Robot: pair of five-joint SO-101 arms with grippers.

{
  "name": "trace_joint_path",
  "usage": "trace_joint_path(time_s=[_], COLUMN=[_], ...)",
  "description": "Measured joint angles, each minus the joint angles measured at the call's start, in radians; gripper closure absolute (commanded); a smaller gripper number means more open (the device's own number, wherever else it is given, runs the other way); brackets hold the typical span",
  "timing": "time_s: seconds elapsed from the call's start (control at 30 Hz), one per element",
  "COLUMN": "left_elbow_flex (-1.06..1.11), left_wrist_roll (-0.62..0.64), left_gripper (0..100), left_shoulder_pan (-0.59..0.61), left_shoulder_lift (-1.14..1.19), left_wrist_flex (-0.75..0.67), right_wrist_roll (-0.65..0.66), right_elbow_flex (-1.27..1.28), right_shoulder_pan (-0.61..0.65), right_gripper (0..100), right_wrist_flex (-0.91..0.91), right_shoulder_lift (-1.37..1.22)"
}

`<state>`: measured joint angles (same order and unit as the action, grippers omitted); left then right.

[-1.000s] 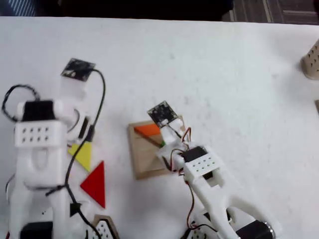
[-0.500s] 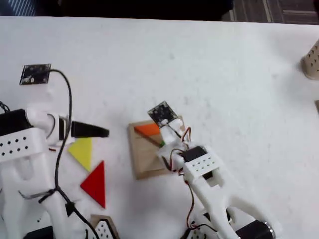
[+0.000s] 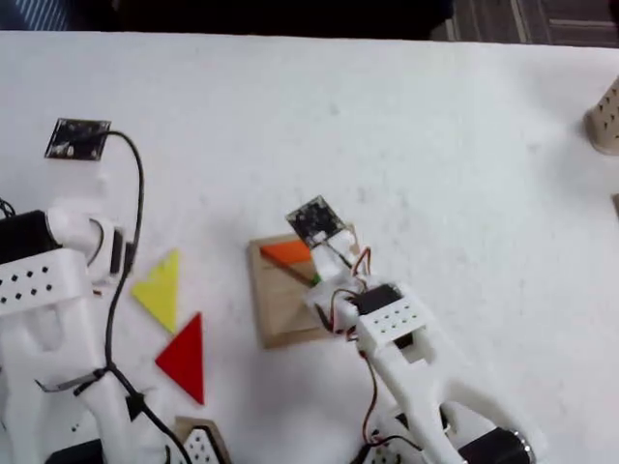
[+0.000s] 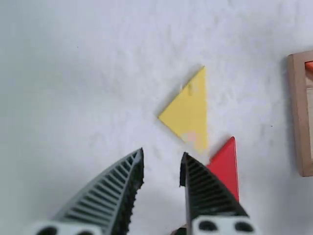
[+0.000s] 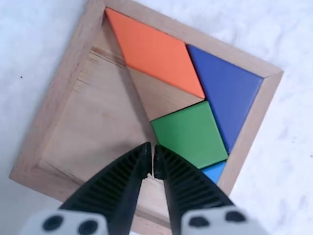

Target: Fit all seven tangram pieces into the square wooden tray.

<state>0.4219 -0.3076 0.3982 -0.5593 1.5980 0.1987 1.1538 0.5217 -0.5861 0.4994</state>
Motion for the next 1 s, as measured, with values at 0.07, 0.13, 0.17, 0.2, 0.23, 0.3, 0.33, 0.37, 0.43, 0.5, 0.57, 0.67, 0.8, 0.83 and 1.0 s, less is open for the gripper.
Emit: trace_joint_path(time_s=[0.07, 0.13, 0.17, 0.2, 0.23, 0.3, 0.33, 0.37, 0.43, 0.5, 0.57, 0.67, 0.8, 0.83, 1.0], left_elbow_flex=[0.0, 0.0, 0.0, 0.0, 0.0, 0.0, 0.0, 0.0, 0.0, 0.0, 0.0, 0.018, 0.147, 0.189, 0.41], left_wrist_roll=[0.0, 0.0, 0.0, 0.0, 0.0, 0.002, 0.002, 0.002, 0.002, 0.002, 0.002, -0.04, -0.077, -0.091, -0.241], left_gripper=[98, 98, 98, 98, 98, 98, 98, 98, 98, 98, 98, 98, 98, 98, 98], left_shoulder_pan=[0.0, 0.0, 0.0, 0.0, 0.0, 0.0, 0.0, 0.0, 0.0, 0.0, 0.0, -0.009, -0.061, -0.075, -0.132], left_shoulder_lift=[0.0, 0.0, 0.0, 0.0, 0.0, 0.0, 0.0, 0.0, 0.0, 0.0, -0.008, -0.077, -0.242, -0.293, -0.591], left_wrist_flex=[0.0, 0.0, 0.0, 0.0, 0.0, 0.0, 0.0, 0.0, 0.0, 0.0, -0.003, -0.035, -0.094, -0.107, -0.132], right_wrist_roll=[0.0, 0.0, 0.0, 0.0, 0.0, 0.0, 0.0, 0.0, 0.0, 0.0, 0.0, 0.0, 0.0, 0.0, 0.0], right_elbow_flex=[0.0, 0.0, 0.0, 0.0, 0.0, 0.0, 0.0, 0.0, 0.0, 0.0, 0.0, 0.0, 0.0, 0.0, 0.0], right_shoulder_pan=[0.0, 0.0, 0.0, 0.0, 0.0, 0.0, 0.0, 0.0, 0.0, 0.0, 0.0, 0.0, 0.0, 0.0, 0.0], right_gripper=[98.0, 98.0, 98.0, 98.0, 98.0, 98.0, 98.0, 98.1, 98.1, 98.1, 98.1, 98.1, 98.1, 98.1, 98.1], right_wrist_flex=[0.0, 0.0, 0.0, 0.0, 0.0, 0.0, 0.0, 0.0, 0.0, -0.002, -0.005, -0.018, -0.018, -0.018, -0.018], right_shoulder_lift=[0.0, 0.0, 0.0, 0.0, 0.0, 0.0, 0.0, 0.0, 0.0, 0.0, 0.0, 0.0, 0.0, 0.0, 0.0])
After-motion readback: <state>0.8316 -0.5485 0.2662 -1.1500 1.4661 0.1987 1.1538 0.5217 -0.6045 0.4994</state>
